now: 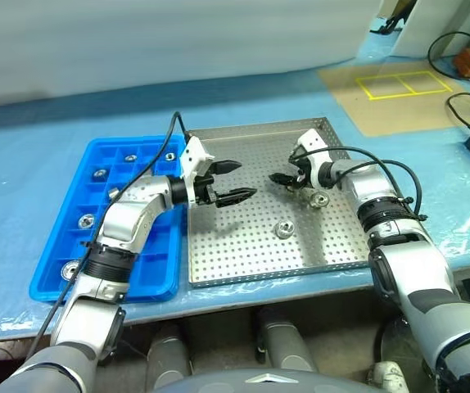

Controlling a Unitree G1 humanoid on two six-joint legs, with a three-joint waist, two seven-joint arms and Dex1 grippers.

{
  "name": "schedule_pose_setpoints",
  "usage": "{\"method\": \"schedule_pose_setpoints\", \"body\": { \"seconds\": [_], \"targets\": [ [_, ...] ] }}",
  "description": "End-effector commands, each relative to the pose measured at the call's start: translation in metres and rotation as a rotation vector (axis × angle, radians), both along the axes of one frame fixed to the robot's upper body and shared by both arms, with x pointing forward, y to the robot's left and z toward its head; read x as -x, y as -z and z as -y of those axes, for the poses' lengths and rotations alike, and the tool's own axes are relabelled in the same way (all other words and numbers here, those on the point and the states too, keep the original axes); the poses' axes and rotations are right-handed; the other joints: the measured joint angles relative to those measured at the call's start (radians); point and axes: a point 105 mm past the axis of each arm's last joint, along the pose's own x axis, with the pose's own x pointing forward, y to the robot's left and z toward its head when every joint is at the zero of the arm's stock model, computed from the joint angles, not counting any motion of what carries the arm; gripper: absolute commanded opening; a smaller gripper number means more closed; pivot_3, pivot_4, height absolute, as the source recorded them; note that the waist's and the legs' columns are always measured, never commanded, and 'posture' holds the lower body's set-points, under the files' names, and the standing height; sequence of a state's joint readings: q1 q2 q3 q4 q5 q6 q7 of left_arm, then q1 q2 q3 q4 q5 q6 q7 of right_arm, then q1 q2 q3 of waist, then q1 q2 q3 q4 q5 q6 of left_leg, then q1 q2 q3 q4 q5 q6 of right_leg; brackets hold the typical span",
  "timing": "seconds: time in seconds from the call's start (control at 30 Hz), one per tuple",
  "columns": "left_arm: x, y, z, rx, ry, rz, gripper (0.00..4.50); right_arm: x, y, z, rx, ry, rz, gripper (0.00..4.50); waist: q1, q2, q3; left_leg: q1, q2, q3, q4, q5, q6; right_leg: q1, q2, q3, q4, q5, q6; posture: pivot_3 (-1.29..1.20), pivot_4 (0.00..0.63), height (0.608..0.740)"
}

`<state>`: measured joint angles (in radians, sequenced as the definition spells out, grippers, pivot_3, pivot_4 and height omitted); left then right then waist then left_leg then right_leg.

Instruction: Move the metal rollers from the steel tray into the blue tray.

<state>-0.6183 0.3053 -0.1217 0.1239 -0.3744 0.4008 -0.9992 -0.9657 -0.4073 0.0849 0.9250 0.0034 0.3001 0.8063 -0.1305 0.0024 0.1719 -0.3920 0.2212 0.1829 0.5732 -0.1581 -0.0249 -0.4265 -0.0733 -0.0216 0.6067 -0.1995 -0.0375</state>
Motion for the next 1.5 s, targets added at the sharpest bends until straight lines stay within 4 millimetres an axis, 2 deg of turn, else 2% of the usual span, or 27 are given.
{"method": "schedule_pose_setpoints", "body": {
  "seconds": [0.03, 0.23, 0.3, 0.47, 0.57, 0.73, 0.83, 1.07, 1.2, 1.3, 1.4, 1.5],
  "targets": [
    [0.0, -0.013, 0.016, 0.019, 0.061, 0.041, 4.24, -0.007, -0.02, 0.001, -0.012, 0.033, 0.067, 4.45, -0.017, 0.0, 0.0, -0.001, 0.0, 0.0, 0.001, 0.0, 0.001, 0.0, 0.0, 0.0, 0.0, 0.0, 0.0, -0.69, 0.15, 0.74],
    [-0.007, -0.017, 0.045, 0.03, 0.124, 0.036, 4.24, -0.007, -0.02, -0.002, -0.038, 0.03, 0.057, 4.45, -0.083, -0.001, 0.0, -0.005, -0.001, 0.0, 0.005, -0.001, 0.008, 0.0, -0.001, -0.001, -0.001, 0.0, 0.0, -0.77, 0.15, 0.74],
    [-0.017, -0.017, 0.056, 0.028, 0.121, 0.037, 4.24, -0.005, -0.021, -0.009, -0.081, -0.013, 0.048, 4.45, -0.107, -0.001, 0.0, -0.006, -0.002, -0.001, 0.007, -0.001, 0.009, 0.0, -0.001, -0.002, -0.002, 0.0, 0.0, -0.77, 0.15, 0.74],
    [-0.037, -0.015, 0.063, 0.014, 0.092, 0.044, 4.24, -0.003, -0.023, -0.013, -0.138, -0.04, 0.052, 4.45, -0.16, -0.001, 0.001, -0.01, -0.004, -0.004, 0.009, -0.002, 0.01, -0.001, -0.001, -0.004, -0.002, 0.0, 0.001, -0.77, 0.15, 0.74],
    [-0.045, -0.009, 0.057, 0.001, 0.061, 0.048, 4.24, 0.002, -0.023, -0.021, -0.197, -0.104, 0.015, 4.45, -0.187, -0.001, 0.001, -0.011, -0.005, -0.005, 0.009, -0.003, 0.011, -0.001, -0.001, -0.004, -0.002, 0.0, 0.001, -0.76, 0.15, 0.74],
    [-0.048, -0.006, 0.042, 0.004, 0.028, 0.065, 4.24, 0.006, -0.023, -0.025, -0.236, -0.151, -0.005, 4.45, -0.207, -0.001, 0.001, -0.012, -0.005, -0.007, 0.01, -0.003, 0.012, -0.001, -0.001, -0.006, -0.002, 0.001, 0.002, -0.72, 0.15, 0.74],
    [-0.045, -0.005, 0.026, 0.004, 0.016, 0.079, 4.24, 0.008, -0.023, -0.026, -0.251, -0.172, -0.007, 4.45, -0.211, -0.001, 0.001, -0.012, -0.006, -0.007, 0.01, -0.003, 0.012, -0.001, -0.002, -0.006, -0.002, 0.001, 0.002, -0.7, 0.15, 0.74],
    [-0.032, 0.003, -0.039, -0.022, -0.056, 0.095, 4.24, 0.011, -0.021, -0.024, -0.248, -0.187, -0.037, 4.45, -0.207, -0.001, 0.002, -0.012, -0.003, -0.007, 0.01, -0.003, 0.012, -0.001, -0.002, -0.008, -0.002, 0.001, 0.001, -0.64, 0.15, 0.74],
    [-0.025, 0.016, -0.06, -0.033, -0.077, 0.083, 4.24, 0.01, -0.019, -0.021, -0.23, -0.163, -0.048, 4.45, -0.194, -0.001, 0.002, -0.011, -0.004, -0.007, 0.01, -0.003, 0.012, 0.0, -0.003, -0.008, -0.001, 0.001, 0.001, -0.63, 0.15, 0.74],
    [-0.027, 0.021, -0.059, -0.035, -0.084, 0.078, 4.24, 0.006, -0.017, -0.012, -0.179, -0.098, -0.044, 4.45, -0.173, -0.001, 0.003, -0.011, -0.004, -0.007, 0.01, -0.003, 0.012, 0.0, -0.003, -0.008, -0.001, 0.001, 0.001, -0.62, 0.15, 0.74],
    [-0.03, 0.024, -0.057, -0.039, -0.093, 0.076, 4.24, 0.009, -0.012, -0.009, -0.138, -0.101, -0.078, 3.85, -0.15, -0.001, 0.003, -0.01, -0.004, -0.007, 0.01, -0.002, 0.012, 0.0, -0.004, -0.008, -0.001, 0.001, 0.001, -0.6, 0.15, 0.74],
    [-0.033, 0.024, -0.059, -0.04, -0.103, 0.08, 4.24, 0.01, -0.011, -0.008, -0.121, -0.111, -0.09, 2.83, -0.133, 0.0, 0.003, -0.01, -0.002, -0.007, 0.01, -0.002, 0.011, 0.0, -0.003, -0.008, -0.001, 0.001, 0.001, -0.6, 0.15, 0.74]
  ]
}}
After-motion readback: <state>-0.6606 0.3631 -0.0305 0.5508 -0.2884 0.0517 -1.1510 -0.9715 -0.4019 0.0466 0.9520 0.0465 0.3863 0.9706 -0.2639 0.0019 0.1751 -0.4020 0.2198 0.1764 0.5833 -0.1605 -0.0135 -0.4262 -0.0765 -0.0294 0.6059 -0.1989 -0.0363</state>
